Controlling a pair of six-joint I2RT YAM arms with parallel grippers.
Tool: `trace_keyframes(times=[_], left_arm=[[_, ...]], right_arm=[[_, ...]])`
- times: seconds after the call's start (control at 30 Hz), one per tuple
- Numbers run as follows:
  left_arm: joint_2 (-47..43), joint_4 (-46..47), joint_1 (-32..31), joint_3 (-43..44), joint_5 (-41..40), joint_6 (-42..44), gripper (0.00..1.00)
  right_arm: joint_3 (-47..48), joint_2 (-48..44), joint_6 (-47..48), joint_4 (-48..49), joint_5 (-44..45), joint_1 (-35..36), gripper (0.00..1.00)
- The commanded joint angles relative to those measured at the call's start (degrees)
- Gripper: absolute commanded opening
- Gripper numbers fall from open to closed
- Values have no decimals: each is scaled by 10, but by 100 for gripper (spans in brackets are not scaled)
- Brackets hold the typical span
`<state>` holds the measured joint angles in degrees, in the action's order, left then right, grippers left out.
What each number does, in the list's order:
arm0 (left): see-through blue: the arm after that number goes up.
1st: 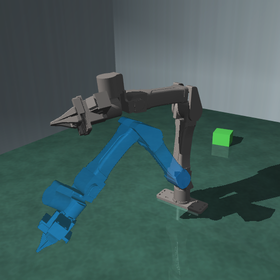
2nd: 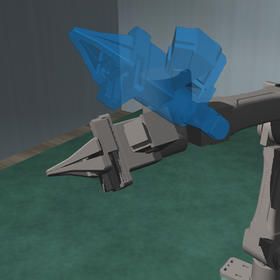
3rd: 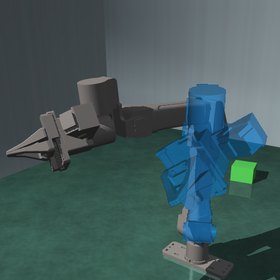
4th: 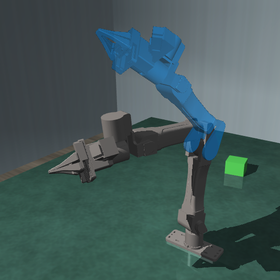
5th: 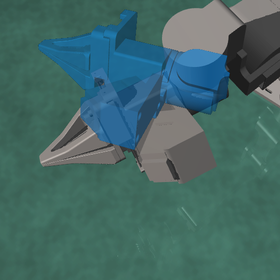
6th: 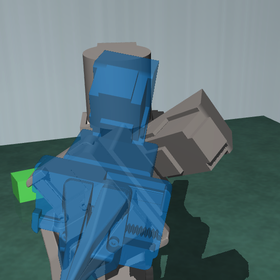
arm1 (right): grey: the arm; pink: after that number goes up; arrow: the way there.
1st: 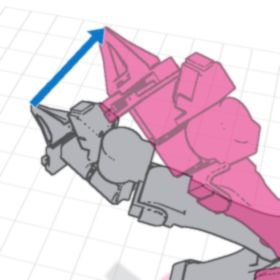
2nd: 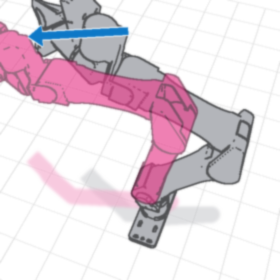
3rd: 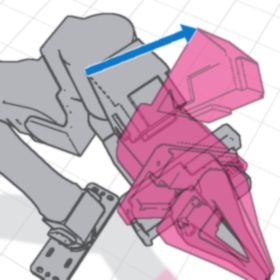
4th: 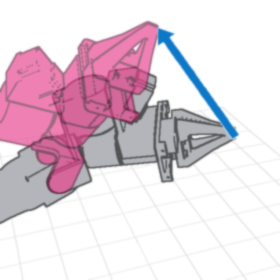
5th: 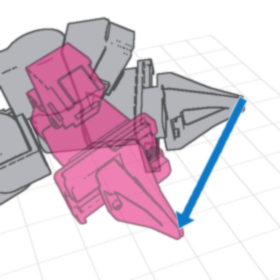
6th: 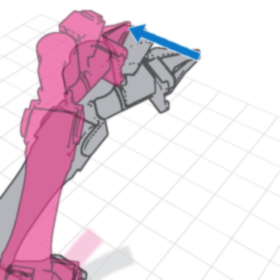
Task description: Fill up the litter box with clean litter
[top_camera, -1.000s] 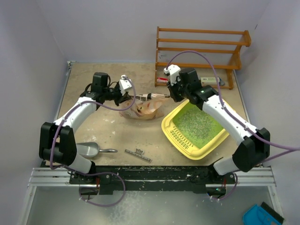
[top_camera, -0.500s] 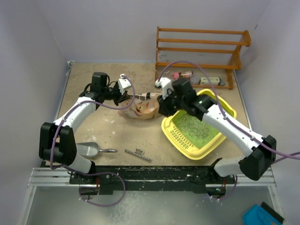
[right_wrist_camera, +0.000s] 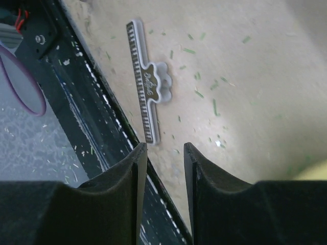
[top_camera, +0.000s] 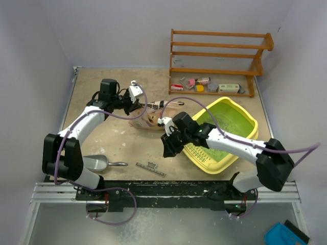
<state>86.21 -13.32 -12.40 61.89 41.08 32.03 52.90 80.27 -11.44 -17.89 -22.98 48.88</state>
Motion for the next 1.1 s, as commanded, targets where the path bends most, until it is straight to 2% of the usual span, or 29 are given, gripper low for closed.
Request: trace_keyframes(times=[0.0, 0.33, 0.7, 1.07], left_arm=[[-39, 46, 2, 1, 3, -7, 0], [-41, 50, 2, -4, 2, -6, 0], [-40, 49, 2, -2, -1, -7, 0], [-35, 46, 2, 0, -3, -5, 0]], right_arm=[[26, 53, -27, 87, -58, 22, 38], [43, 138, -34, 107, -38, 55, 37], [43, 174, -35, 134, -51, 69, 38], [83, 211, -36, 137, -59, 83, 35]])
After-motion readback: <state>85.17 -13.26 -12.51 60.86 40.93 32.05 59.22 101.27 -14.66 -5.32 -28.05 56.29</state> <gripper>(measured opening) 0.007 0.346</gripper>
